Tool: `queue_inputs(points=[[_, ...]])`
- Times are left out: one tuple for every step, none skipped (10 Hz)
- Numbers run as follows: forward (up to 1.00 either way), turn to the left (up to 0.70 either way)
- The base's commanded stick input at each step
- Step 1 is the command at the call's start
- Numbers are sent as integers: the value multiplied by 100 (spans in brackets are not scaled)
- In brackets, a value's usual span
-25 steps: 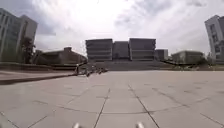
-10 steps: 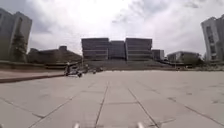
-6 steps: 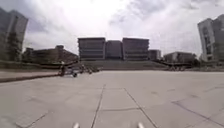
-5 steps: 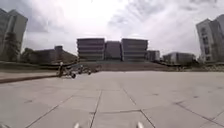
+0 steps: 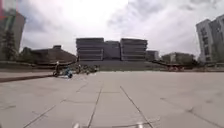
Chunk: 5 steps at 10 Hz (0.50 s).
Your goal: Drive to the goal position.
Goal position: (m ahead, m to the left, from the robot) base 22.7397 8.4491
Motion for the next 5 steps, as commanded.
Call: queue_inputs(points=[[70, 0], [70, 0], [70, 0], [70, 0], [70, 0]])
